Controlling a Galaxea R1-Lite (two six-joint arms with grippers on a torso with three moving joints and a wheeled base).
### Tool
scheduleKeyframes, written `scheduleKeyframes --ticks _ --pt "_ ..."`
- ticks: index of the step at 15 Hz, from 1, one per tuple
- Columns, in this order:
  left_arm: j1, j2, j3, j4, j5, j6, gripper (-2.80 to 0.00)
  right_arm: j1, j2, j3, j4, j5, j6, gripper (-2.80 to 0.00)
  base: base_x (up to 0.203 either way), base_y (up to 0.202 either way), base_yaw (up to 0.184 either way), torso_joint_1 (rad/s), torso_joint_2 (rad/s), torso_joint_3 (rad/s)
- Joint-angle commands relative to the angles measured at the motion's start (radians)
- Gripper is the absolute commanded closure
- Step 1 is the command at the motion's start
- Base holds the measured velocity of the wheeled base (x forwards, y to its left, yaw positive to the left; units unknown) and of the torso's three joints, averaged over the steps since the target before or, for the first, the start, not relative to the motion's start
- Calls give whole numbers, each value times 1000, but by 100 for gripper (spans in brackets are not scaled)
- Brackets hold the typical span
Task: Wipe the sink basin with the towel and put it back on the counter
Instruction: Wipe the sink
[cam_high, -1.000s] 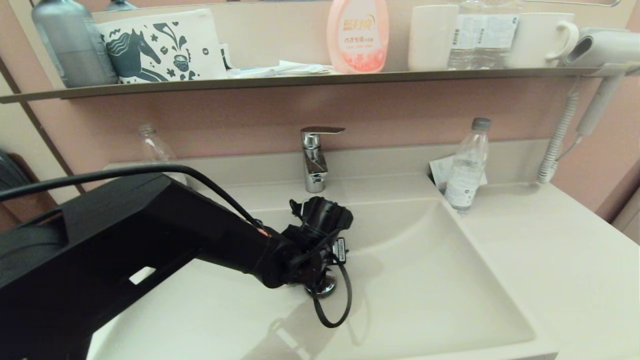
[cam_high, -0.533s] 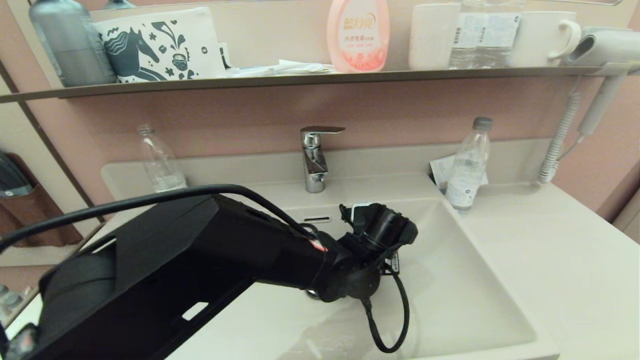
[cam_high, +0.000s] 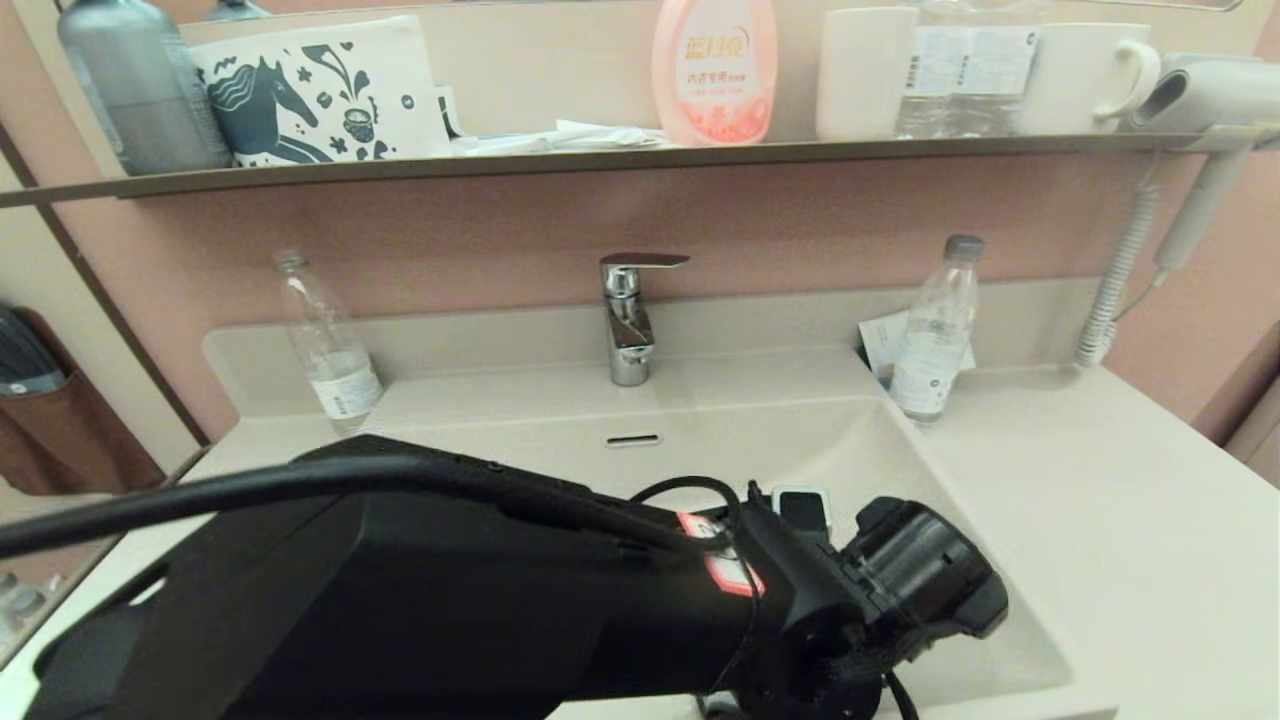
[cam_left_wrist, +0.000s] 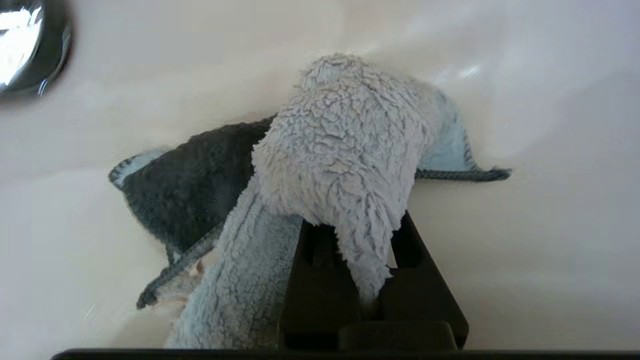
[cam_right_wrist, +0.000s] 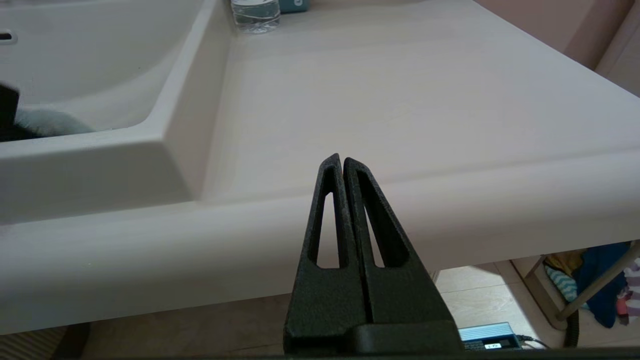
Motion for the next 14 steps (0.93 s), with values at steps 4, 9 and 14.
scheduleKeyframes --ticks 4,9,14 --pt "19 -132 244 11 3 -12 0 0 1 0 0 0 0 0 0 0 0 0 0 0" --pt "213 -211 394 25 0 50 0 0 1 0 0 0 0 0 0 0 0 0 0 0" --pt "464 -190 414 28 -7 181 0 0 1 0 0 0 0 0 0 0 0 0 0 0"
